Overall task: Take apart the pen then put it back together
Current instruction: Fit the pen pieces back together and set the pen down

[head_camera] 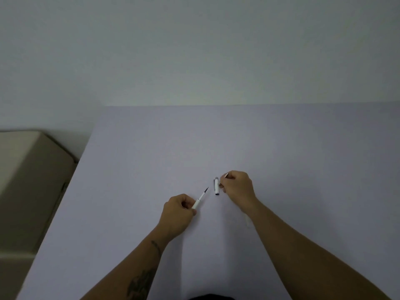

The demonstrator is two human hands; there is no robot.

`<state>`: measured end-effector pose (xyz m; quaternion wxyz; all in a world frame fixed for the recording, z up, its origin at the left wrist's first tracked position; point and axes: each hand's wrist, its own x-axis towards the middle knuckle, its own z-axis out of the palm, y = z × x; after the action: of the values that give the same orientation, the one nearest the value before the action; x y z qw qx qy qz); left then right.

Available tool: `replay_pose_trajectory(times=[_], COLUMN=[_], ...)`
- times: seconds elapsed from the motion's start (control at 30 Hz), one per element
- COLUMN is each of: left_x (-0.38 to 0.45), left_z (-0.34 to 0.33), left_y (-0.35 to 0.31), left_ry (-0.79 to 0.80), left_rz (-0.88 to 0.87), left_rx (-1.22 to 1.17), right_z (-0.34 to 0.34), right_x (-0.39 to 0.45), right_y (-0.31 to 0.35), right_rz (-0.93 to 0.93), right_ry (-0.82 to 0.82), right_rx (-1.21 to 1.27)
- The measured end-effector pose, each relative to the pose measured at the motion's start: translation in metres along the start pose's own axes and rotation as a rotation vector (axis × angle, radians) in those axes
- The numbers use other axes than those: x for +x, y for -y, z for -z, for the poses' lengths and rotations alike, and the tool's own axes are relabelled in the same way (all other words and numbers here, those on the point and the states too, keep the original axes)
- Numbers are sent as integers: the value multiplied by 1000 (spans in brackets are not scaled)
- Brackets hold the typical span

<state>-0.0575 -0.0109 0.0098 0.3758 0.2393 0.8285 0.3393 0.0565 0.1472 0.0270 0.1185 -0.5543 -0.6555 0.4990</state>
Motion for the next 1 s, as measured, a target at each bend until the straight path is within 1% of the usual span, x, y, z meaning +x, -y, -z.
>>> replay_pose_trajectory(times=[0.1,0.2,0.43,0.57,0.63,0.9,1.0], left_x=[-4,-8,-21,-23,-24,-25,-26], left_z=[4,8,17,22,24,29,30], left_y=[1,3,7,7,6,5,2], left_ry=[1,8,16,7,8,10,2], left_rz=[-19,-47,-109,-116,-116,-152,-178], left_rx=[-4,-8,6,-5,-13,-26,-37], right_z=[-3,-8,-14,-11,-6,-14,-22], right_x=[-14,-29,-56,-59,-59,-68,-74], right_y=[11,18,23,29,34,37,35], right_rz=[-24,-32,-29,9,-1,-7,-1], right_ry=[39,39,82,14,10,113,187], right_rx=[221,299,206,217,229,116,58])
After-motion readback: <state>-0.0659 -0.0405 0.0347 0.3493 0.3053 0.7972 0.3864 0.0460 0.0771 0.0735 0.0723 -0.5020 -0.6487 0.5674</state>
